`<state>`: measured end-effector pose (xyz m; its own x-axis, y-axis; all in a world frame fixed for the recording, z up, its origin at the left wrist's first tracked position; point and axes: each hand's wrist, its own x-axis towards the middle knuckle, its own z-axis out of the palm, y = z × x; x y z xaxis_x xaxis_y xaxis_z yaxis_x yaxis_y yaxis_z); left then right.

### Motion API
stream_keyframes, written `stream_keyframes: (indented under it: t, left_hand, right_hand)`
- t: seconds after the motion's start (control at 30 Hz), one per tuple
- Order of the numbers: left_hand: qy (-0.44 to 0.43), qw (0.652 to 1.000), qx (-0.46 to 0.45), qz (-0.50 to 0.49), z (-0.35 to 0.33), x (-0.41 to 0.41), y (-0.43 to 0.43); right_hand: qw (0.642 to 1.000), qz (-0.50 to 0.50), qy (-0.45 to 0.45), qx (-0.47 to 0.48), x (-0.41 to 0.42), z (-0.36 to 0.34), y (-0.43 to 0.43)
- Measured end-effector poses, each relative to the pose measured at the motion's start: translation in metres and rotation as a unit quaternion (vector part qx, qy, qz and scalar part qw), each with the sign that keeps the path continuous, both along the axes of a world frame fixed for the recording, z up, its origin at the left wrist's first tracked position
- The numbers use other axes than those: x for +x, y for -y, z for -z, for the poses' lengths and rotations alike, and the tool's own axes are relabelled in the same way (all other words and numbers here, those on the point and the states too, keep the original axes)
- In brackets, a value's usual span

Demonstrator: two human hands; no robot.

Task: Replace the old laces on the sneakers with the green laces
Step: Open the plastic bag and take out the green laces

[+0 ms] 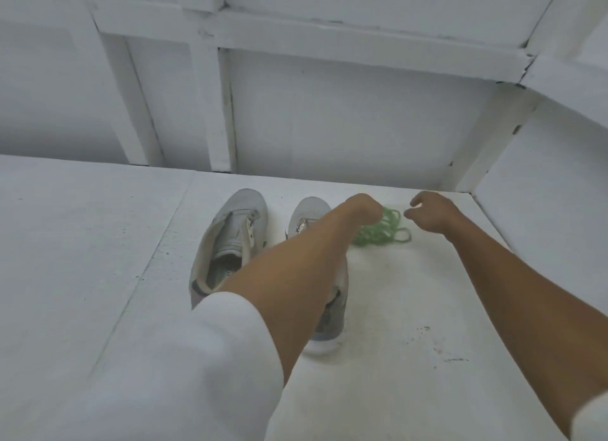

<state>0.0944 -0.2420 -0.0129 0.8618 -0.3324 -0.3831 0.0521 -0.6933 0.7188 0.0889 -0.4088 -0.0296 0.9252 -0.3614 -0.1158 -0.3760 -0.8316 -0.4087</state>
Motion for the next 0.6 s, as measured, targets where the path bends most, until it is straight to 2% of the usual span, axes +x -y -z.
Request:
stream_keyframes:
  t: [0.03, 0.23, 0.33, 0.47, 0.6]
  left_hand:
    - [0.000, 1.000, -0.002, -0.004, 0.003, 0.003, 0.004]
    - [0.024, 0.988, 0.127, 0.089, -0.004, -0.002, 0.007]
    - [0.048, 0.977, 0.186, 0.090, 0.000, 0.000, 0.010]
    - [0.100, 0.969, 0.201, 0.104, 0.005, -0.002, 0.016]
    - [0.130, 0.963, 0.205, 0.120, 0.024, -0.008, 0.021]
  right_hand:
    - [1.000, -0.001, -0.017, 0.003, 0.000, 0.005, 0.001]
    - [0.996, 0.016, -0.074, 0.041, -0.004, 0.031, 0.011]
    - [0.996, 0.061, -0.043, 0.057, -0.006, 0.040, 0.016]
    - [0.989, 0.125, -0.017, 0.077, -0.012, 0.046, 0.021]
    - [0.989, 0.123, 0.003, 0.083, -0.017, 0.050, 0.026]
